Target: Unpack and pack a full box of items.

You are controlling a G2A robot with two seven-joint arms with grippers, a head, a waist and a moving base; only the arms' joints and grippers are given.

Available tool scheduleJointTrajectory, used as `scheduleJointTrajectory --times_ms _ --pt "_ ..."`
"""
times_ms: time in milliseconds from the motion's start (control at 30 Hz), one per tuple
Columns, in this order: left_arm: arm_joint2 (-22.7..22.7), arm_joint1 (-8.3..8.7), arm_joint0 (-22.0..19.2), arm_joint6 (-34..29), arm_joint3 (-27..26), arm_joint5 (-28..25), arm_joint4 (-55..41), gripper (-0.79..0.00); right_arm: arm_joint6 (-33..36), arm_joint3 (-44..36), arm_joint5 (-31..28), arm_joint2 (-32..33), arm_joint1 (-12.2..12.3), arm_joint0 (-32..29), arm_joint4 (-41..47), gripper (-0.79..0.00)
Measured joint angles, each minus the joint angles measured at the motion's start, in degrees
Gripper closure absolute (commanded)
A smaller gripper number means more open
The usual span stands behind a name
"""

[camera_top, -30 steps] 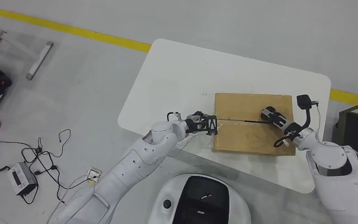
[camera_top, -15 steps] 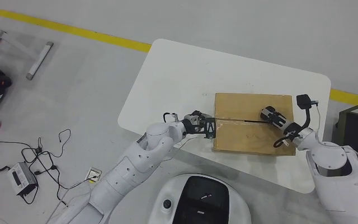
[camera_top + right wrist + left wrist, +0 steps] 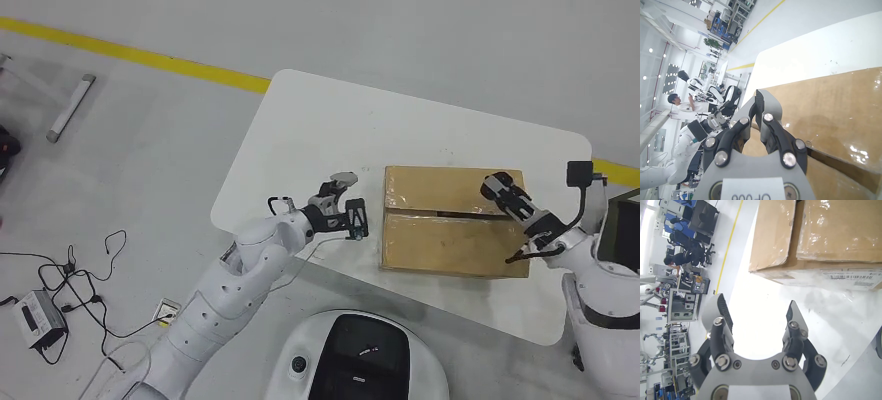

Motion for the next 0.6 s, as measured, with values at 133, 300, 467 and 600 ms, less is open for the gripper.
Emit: scheduleJointTrajectory --times_ms 133,300,467,600 --pt "-3.1 0.54 2.0 -0.9 -2.5 0.7 -0.3 -0.785 -4.6 -4.9 -0.5 0.7 -0.1 -4.8 -3.0 0.0" --pt "-5.1 0.87 3.1 -1.9 -4.4 1.2 -0.3 -0.785 -12.2 -10.3 1.1 -0.3 -0.5 -10.2 -11.6 0.0" --pt "-5.2 0.92 3.2 -2.0 -4.6 0.9 -0.2 -0.785 -15.2 -10.5 2.8 -1.2 -0.8 -11.4 -13.0 0.0" --pt "-5.2 0.91 3.2 -2.0 -4.6 0.9 -0.2 -0.785 -15.1 -10.5 2.7 -1.2 -0.8 -11.3 -13.0 0.0"
